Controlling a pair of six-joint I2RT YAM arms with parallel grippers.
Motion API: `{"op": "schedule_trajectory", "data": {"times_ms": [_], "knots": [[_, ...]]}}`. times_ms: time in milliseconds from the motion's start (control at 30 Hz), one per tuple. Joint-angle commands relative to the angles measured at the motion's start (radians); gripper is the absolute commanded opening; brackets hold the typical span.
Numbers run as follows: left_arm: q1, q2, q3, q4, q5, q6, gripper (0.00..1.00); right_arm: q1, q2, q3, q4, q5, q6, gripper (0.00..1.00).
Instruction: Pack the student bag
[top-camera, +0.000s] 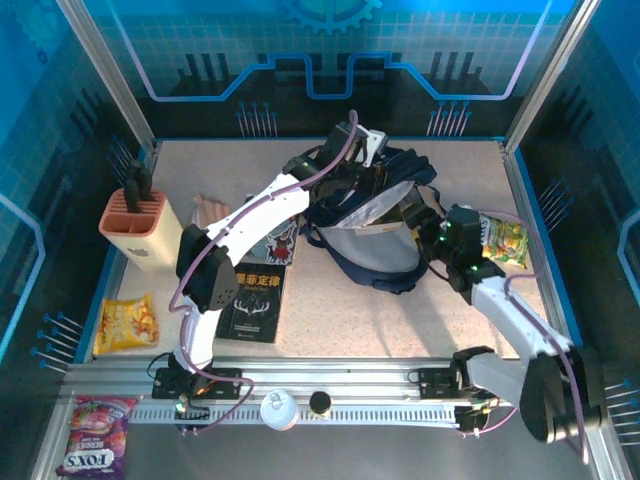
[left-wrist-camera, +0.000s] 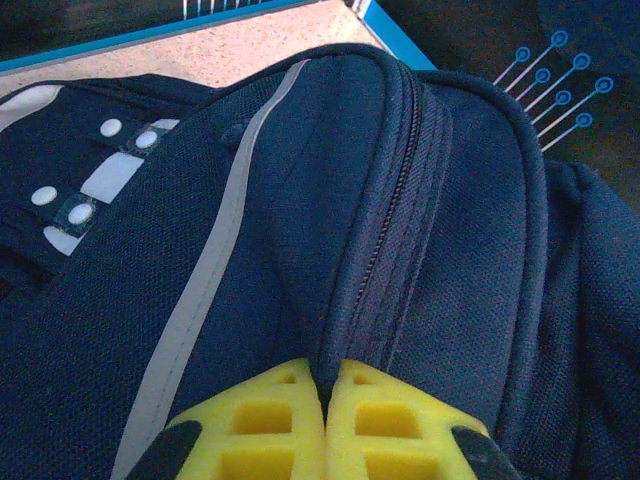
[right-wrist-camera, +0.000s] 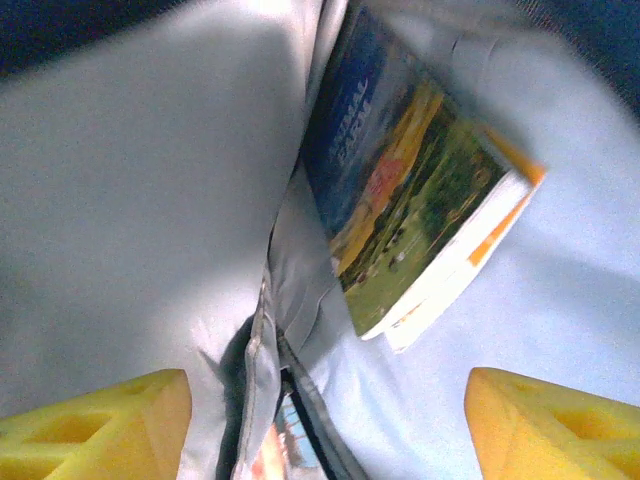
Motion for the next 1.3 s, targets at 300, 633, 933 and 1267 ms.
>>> {"op": "schedule_trajectory", "data": {"times_ms": [300, 633, 933, 1267], "knots": [[0.013, -0.023, -0.145, 0.066, 0.138, -0.075, 0.3, -0.082, -0.25, 0.177, -0.582, 0.32, -0.427, 0.84], [0.125, -0.204, -0.565, 0.229, 0.057, -0.288, 0.81, -0.084, -0.063, 0.261, -0.492, 0.134, -0.515, 0.88], [0.209, -0.159, -0.635, 0.195, -0.045, -0.424, 0.9, -0.053, 0.05, 0.254, -0.412, 0.044, -0.467, 0.88], [0.209, 0.052, -0.397, 0.137, 0.077, -0.349, 0.92, -0.042, 0.081, 0.249, -0.406, 0.046, -0.462, 0.88]]}}
